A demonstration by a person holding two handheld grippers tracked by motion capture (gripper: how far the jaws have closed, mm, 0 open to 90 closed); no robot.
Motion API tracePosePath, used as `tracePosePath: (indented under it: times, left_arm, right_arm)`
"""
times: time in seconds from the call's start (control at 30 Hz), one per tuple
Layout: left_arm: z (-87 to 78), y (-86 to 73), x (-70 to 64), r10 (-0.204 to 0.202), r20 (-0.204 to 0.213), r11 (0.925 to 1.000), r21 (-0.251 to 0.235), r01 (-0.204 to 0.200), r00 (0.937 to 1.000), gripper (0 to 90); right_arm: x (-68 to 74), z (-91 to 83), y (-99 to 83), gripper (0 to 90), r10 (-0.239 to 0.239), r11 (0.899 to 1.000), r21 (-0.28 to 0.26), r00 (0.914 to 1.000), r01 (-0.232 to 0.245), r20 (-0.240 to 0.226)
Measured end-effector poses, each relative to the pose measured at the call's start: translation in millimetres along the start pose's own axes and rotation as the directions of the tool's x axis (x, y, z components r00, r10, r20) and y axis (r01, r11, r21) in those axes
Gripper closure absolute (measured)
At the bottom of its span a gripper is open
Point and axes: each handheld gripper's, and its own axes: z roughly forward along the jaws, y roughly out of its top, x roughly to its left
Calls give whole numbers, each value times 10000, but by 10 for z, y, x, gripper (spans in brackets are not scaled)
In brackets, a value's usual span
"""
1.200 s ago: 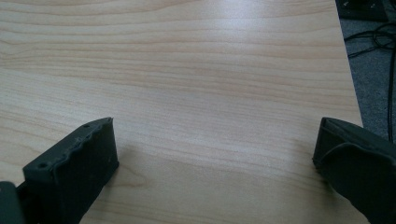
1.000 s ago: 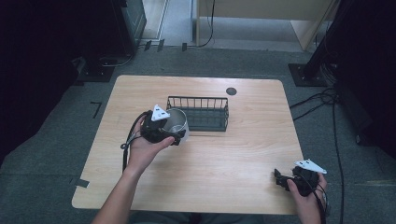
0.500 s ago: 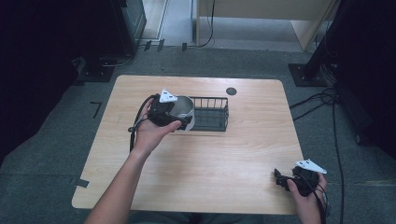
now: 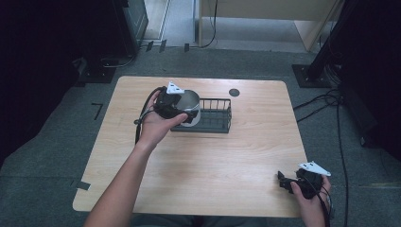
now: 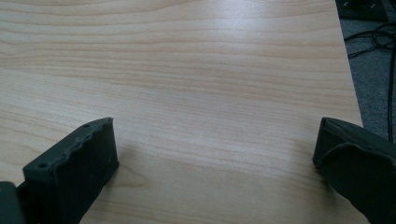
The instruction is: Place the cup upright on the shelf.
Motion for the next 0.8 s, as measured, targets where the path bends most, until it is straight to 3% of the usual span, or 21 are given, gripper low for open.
tracePosePath:
  times: [0.3, 0.5, 0.8]
  left_arm:
    - [144, 102, 83, -16, -37, 10000, 41, 16, 10000, 77]
    - [268, 189, 143, 245, -62, 9996, 116, -244, 9997, 77]
    - [428, 275, 193, 522, 216, 9985, 157, -525, 9984, 77]
  right_arm:
    - [0, 0, 0, 0, -6, 10000, -1, 10000, 6, 3]
    - [-1, 0, 0, 0, -8, 10000, -4, 10000, 8, 3]
    - [0, 0, 0, 0, -2, 10000, 0, 10000, 2, 1]
